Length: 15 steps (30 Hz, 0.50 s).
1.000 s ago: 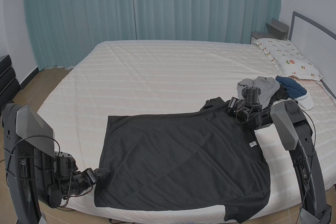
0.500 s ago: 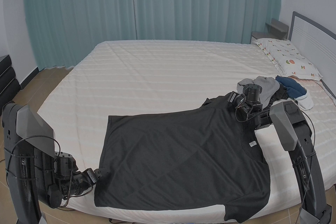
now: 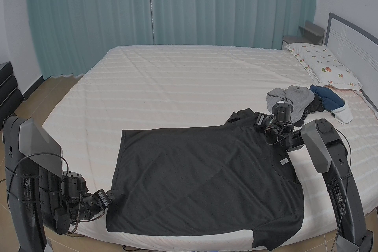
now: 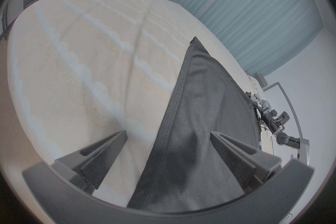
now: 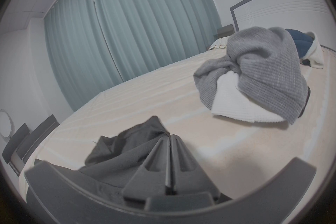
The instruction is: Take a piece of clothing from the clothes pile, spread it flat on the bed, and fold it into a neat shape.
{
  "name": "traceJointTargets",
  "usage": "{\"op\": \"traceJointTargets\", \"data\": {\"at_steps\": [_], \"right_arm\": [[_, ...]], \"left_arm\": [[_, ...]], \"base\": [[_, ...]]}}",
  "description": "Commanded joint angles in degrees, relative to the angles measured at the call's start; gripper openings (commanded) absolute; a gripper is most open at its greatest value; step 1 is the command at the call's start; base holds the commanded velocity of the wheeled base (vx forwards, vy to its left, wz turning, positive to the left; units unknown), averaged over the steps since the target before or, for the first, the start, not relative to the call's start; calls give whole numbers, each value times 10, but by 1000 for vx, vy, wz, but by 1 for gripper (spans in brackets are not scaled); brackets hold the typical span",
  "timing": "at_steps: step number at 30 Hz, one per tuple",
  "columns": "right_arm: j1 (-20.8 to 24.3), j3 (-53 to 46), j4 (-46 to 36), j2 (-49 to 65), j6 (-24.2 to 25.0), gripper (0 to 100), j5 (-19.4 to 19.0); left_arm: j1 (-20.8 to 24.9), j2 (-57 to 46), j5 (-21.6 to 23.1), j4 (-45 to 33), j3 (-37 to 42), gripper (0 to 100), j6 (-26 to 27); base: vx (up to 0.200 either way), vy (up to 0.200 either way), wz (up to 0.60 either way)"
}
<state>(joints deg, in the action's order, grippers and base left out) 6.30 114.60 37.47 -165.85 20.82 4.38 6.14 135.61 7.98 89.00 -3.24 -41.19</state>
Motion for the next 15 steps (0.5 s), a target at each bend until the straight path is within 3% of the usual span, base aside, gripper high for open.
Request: {"op": "traceJointTargets", "data": {"at_steps": [1,7,8,11,15], "right_arm": [[-1,0,1,-17,0,100,5],[3,0,1,-10,4,100,11],[5,0,-1,10,4,100,33],[3,-18,1,38,4,100,48],[-7,-186,17,156,12,100,41]], "left_arm": [[0,1,0,6,0,100,0],[0,1,1,6,0,100,0],[0,0,1,6,1,100,-1],[0,-1,2,6,2,100,-1],[-1,-4,9,6,6,100,-2]], "base": [[0,0,0],[0,0,0],[0,0,0],[0,0,0],[0,0,0]]}}
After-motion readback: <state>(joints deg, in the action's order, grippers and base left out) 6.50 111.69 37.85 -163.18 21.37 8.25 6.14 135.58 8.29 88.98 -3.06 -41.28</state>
